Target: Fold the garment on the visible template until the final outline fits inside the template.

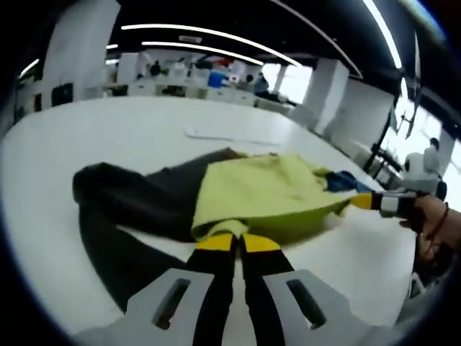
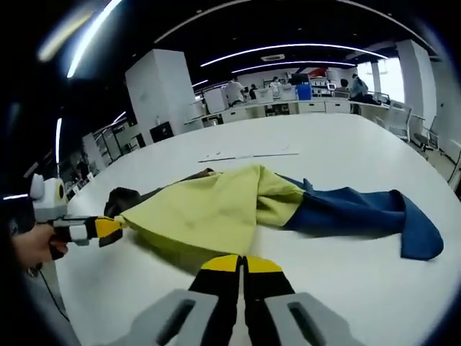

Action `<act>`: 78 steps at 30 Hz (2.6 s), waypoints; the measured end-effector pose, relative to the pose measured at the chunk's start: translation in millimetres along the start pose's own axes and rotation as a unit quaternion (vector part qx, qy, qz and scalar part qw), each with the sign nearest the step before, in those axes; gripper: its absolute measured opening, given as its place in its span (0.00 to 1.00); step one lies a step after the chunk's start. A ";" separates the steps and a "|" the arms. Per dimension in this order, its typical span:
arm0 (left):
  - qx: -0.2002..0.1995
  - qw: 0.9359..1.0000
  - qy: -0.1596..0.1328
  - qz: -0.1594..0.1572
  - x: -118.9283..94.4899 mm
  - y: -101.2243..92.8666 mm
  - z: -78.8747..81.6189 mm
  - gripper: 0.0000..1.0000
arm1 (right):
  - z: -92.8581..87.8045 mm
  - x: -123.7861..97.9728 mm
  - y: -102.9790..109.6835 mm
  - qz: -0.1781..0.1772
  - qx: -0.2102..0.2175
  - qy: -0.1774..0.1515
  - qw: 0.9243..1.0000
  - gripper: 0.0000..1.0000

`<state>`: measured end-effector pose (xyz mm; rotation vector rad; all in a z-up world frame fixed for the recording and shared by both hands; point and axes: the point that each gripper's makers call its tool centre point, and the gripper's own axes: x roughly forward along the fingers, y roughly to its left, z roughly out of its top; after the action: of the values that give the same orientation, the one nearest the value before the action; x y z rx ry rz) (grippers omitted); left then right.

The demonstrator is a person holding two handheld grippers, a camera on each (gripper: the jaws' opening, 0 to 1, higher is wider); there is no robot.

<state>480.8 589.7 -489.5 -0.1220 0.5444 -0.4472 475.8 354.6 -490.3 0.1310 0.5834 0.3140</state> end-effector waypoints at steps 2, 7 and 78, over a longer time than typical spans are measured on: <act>0.005 1.000 -0.002 -0.004 -6.4 -3.4 4.3 0.00 | 6.7 -5.3 -2.8 -0.002 -0.001 -0.008 1.000 0.00; 0.025 1.000 -0.009 -0.012 -21.1 -12.3 15.3 0.00 | 22.6 -18.4 -9.4 -0.006 -0.004 -0.024 1.000 0.00; 0.069 0.987 0.143 -0.005 -172.7 -18.3 -92.3 0.00 | -127.3 -166.9 31.2 0.106 -0.041 0.107 0.988 0.00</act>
<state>293.8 650.1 -482.2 0.0734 0.7932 -0.5141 265.0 333.7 -502.3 0.0806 0.7698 0.5633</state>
